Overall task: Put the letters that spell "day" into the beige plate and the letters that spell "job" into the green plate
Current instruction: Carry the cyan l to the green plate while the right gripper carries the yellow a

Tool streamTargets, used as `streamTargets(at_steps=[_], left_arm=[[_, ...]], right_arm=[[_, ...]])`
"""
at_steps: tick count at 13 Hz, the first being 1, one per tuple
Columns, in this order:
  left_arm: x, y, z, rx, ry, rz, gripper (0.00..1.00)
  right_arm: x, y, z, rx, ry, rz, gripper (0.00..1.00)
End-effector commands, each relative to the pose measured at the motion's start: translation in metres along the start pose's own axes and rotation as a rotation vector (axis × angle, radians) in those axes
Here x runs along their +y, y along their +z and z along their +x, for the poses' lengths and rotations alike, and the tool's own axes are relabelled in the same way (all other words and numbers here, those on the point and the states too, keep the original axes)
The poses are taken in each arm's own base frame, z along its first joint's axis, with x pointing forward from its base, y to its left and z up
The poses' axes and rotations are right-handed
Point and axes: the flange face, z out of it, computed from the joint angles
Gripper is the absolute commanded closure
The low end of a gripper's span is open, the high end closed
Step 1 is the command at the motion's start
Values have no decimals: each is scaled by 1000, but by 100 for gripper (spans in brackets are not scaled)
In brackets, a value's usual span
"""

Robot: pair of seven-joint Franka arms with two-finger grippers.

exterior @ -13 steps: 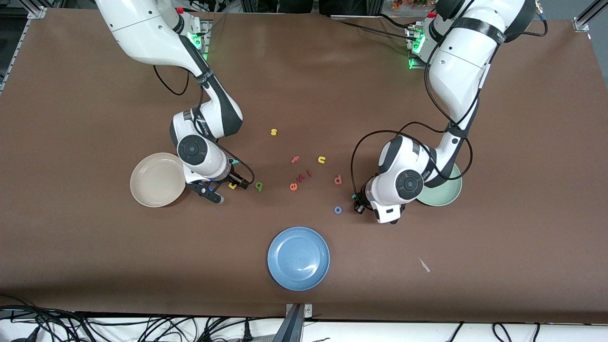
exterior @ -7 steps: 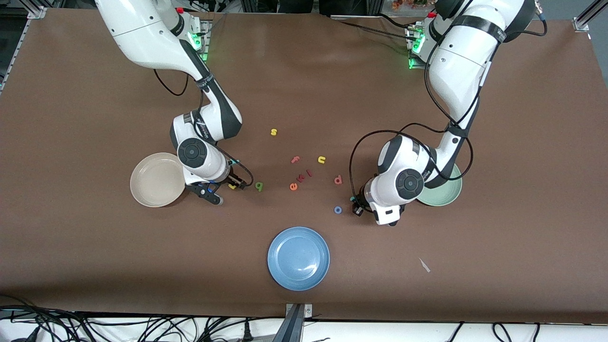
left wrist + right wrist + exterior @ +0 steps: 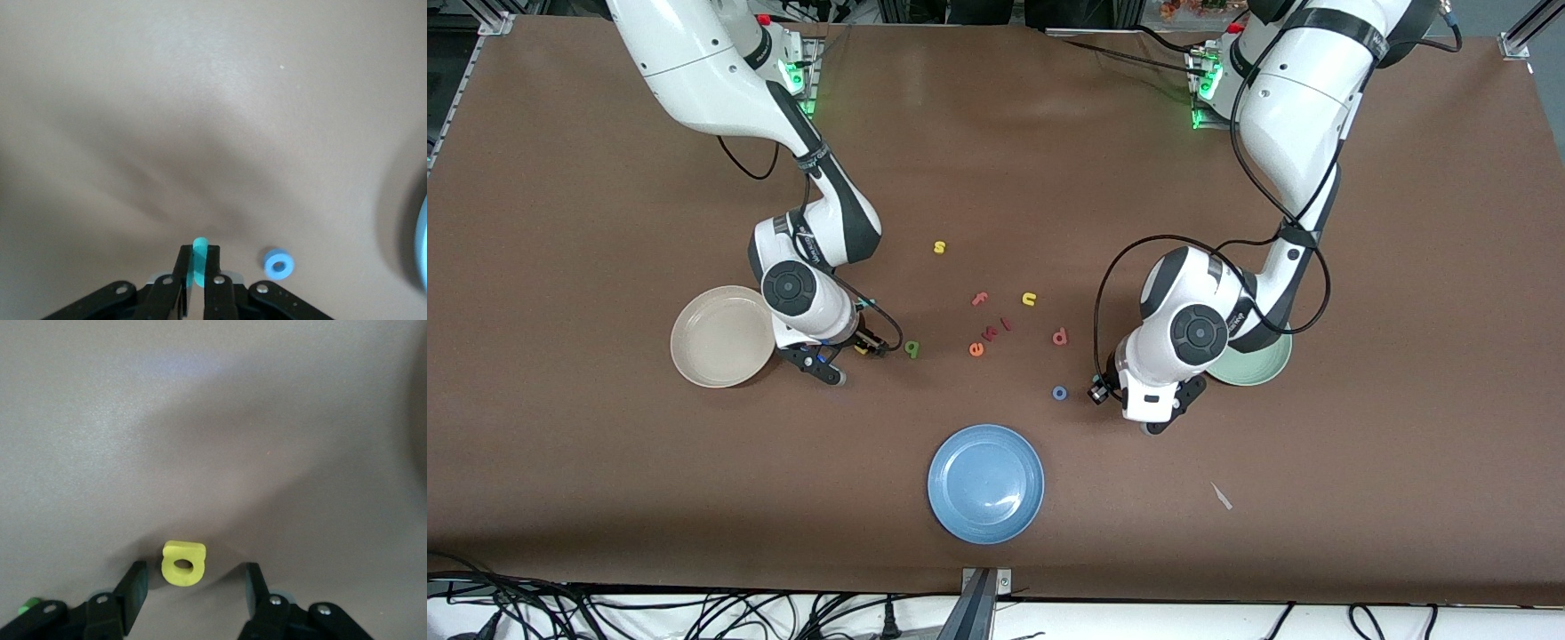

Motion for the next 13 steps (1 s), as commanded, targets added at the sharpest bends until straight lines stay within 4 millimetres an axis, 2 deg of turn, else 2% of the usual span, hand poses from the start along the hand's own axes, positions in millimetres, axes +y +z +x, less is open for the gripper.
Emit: streamTargets(at_steps=[1,4,6,8,9,10,11,13], left_arm=[[-30,-29,19,-36,253,85,100],[-71,-58,56,-101,430,126,100],[-85,-73,55,-135,494,148,100],[-96,-101,42,-156,552,177,100],[-103,-110,43,-158,602,215,100],[-110,-112,49,-144,626,250,100],[-118,-105,51,-151,645,274,100],[-129,-99,44,-158,681,313,100]], right_arm=[[-4,-1,6,9,-11,8,43],[-4,-1,6,9,-13,8,52],[-4,-1,6,9,-13,8,54],[-5,-1,6,11,-12,12,58],[-5,-2,6,15,-10,17,62],[-5,-2,6,15,-10,17,64],[-5,-1,6,14,-10,16,66],[-5,-1,6,14,-10,16,68]])
